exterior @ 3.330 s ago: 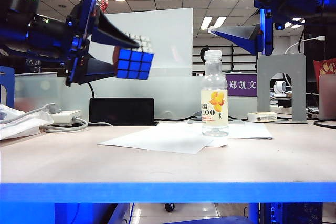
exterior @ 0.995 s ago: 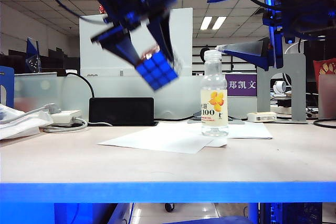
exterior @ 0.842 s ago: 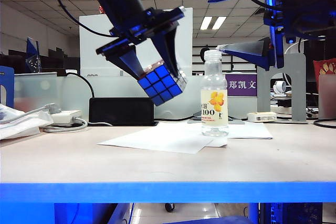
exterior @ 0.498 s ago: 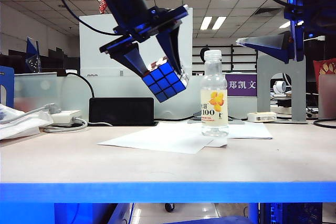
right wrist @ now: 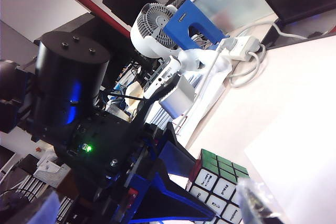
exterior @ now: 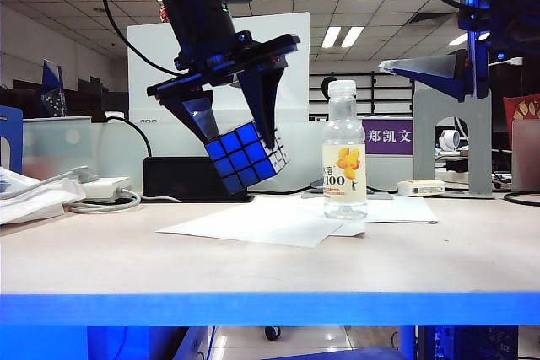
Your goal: Rotate the Rubik's Cube so that the bottom side is facing up.
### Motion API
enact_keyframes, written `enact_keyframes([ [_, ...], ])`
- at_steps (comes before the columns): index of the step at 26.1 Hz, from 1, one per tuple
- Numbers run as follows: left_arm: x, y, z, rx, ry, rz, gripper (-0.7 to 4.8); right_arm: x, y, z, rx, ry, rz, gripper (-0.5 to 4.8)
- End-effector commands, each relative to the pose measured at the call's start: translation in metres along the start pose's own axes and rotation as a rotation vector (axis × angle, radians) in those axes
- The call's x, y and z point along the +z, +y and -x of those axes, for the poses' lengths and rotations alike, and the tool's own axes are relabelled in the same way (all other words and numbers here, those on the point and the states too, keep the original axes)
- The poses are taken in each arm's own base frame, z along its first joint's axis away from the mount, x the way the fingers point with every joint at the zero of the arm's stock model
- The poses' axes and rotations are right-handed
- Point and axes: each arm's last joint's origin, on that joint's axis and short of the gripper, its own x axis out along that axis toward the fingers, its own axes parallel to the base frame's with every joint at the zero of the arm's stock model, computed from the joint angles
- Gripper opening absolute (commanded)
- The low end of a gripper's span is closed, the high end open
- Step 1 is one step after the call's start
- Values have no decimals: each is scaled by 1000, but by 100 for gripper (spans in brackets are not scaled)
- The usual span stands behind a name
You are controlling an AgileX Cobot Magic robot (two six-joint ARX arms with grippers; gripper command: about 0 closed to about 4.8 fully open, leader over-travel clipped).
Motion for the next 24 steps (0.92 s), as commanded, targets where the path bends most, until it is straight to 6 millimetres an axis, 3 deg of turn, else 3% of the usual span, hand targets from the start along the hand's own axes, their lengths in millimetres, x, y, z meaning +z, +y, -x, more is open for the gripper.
enact_keyframes([
  [1,-1,0,1,1,17,3,81,2,3,0,27,12,18,461],
  [9,-5,5,-53,12,220,19,81,1,4,0,44,32,0,461],
  [12,2,4,-50,8,169,17,81,1,4,0,50,41,1,461],
  [18,34,-2,-19,59,39,-24,81,1,4,0,51,43,0,461],
  [24,34,4,-36,122,200,-47,81,1,4,0,52,44,0,461],
])
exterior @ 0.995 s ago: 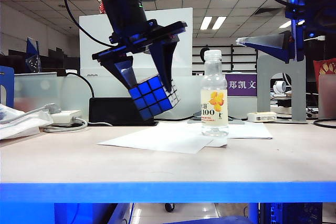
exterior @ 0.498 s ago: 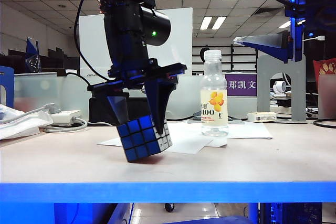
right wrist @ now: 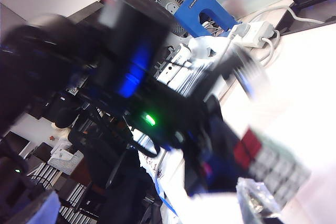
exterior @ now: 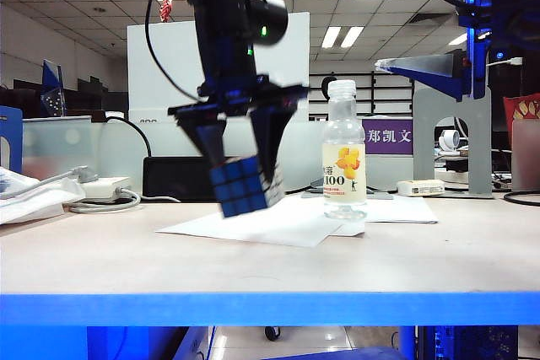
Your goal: Rotate the Rubik's Cube so that the bottom side is facing up.
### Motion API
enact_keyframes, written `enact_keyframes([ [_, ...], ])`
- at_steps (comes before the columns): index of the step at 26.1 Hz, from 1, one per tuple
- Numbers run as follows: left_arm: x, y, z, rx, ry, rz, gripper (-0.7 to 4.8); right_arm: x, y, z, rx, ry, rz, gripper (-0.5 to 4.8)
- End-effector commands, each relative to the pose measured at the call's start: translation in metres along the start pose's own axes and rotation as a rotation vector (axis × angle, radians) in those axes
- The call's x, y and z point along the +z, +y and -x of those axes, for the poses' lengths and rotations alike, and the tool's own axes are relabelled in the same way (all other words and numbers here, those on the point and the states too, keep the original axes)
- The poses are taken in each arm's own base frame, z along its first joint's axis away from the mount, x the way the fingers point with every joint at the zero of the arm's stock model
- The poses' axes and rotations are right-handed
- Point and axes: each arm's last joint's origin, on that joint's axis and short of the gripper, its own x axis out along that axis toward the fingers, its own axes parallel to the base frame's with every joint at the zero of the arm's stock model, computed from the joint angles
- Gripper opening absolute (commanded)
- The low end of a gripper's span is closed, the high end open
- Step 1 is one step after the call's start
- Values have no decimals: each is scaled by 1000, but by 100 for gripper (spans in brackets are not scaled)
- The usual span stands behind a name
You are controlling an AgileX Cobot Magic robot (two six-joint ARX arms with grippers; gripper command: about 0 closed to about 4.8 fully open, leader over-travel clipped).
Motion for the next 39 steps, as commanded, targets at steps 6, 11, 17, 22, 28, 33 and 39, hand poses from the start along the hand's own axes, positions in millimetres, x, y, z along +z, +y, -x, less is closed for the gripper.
enact_keyframes([
  [6,-6,5,-3,63,81,-29,81,2,3,0,18,2,20,461],
  [11,-7,6,-12,66,125,-31,81,2,3,0,19,3,20,461],
  [17,-6,6,-25,67,162,-30,84,2,3,0,21,6,20,461],
  [22,-5,7,-35,70,185,-35,84,1,3,0,26,13,20,461],
  [28,-3,6,-40,57,182,-47,123,1,3,0,30,18,20,461],
  [33,-2,4,-41,22,171,-51,310,1,3,0,30,18,20,461],
  [39,-1,-13,-46,-28,150,-79,469,1,3,0,31,20,20,461],
])
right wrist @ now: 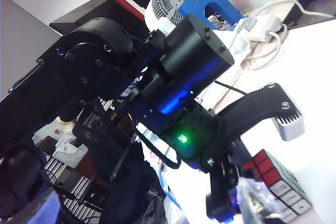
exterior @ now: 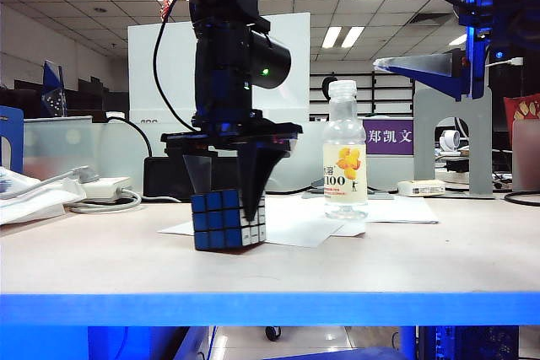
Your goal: Rotate the Rubik's Cube so that the bottom side is facing up.
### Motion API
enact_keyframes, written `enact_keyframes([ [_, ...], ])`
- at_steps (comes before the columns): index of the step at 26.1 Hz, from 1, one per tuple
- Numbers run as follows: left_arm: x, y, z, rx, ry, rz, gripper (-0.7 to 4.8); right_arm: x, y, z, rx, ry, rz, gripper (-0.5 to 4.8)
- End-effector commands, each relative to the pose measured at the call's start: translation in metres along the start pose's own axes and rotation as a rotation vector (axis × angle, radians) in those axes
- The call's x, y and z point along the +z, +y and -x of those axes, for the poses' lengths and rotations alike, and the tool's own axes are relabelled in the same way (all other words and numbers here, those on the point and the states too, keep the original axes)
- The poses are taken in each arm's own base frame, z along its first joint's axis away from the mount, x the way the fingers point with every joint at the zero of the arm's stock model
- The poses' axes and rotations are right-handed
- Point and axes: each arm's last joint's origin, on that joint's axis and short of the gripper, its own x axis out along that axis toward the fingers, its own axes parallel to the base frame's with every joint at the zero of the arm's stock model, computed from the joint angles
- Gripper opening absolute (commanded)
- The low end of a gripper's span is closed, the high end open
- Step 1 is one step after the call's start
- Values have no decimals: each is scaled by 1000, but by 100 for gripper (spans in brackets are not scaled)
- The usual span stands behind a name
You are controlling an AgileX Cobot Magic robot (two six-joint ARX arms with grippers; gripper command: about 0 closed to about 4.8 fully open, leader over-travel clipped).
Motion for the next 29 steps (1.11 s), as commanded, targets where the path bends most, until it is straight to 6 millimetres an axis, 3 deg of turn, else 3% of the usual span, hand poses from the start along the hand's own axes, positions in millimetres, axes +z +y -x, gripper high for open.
enact_keyframes([
  [1,5,-15,-12,-55,-6,-32,479,2,3,0,16,0,20,461],
  [6,7,-25,-31,-56,44,-51,479,1,3,0,26,17,17,461],
  [19,17,-27,-28,-109,-66,-61,479,1,3,0,28,20,16,461],
  [23,25,-29,-19,-140,-148,-57,479,1,3,0,25,17,16,461],
  [29,36,-31,11,-165,-281,-67,479,1,3,0,24,18,13,461],
])
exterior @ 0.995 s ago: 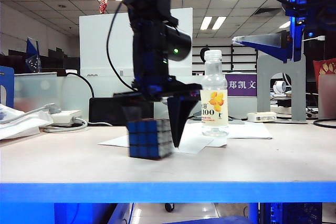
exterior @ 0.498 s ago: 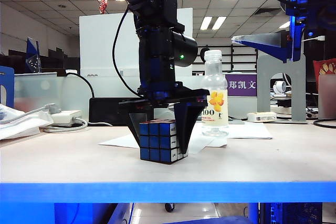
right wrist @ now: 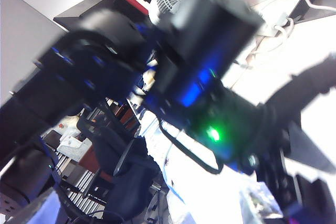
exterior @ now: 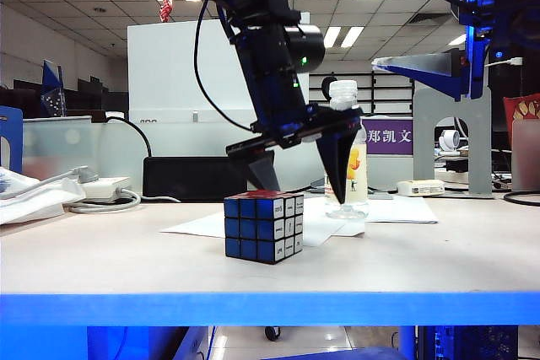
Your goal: Rotate the Rubik's Cube so that the bottom side is facing up.
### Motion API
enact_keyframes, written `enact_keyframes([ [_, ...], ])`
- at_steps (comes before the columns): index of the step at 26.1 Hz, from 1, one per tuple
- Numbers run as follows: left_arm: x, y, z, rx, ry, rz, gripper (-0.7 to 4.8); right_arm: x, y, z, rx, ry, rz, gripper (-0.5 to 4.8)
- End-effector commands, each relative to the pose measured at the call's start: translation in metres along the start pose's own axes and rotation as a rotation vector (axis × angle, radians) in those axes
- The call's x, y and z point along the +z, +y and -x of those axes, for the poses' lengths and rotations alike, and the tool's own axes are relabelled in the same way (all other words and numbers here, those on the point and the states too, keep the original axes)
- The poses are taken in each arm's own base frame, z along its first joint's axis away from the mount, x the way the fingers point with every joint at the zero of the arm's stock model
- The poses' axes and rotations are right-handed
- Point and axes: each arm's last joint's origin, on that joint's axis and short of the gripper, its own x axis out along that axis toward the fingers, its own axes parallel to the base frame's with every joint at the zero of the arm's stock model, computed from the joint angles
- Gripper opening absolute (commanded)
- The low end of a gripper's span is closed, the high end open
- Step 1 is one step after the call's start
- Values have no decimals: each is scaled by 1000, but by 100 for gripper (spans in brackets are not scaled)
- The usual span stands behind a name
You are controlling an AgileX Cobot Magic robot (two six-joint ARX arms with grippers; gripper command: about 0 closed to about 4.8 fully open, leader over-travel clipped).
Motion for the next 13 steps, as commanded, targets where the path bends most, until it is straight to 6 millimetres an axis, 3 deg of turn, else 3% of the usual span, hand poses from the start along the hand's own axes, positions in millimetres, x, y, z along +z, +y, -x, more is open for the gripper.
enact_keyframes([
  [1,4,-1,11,2,-27,-1,479,1,2,0,8,-3,14,461],
  [3,7,-3,20,4,-49,-1,479,1,2,0,8,-3,14,461],
  [7,12,-10,59,46,-115,-36,479,1,2,0,9,-3,14,460],
  [11,15,-21,128,32,-328,-9,479,2,3,0,11,-6,22,459],
  [13,14,-26,153,21,-428,-13,479,3,4,0,18,-13,37,459],
])
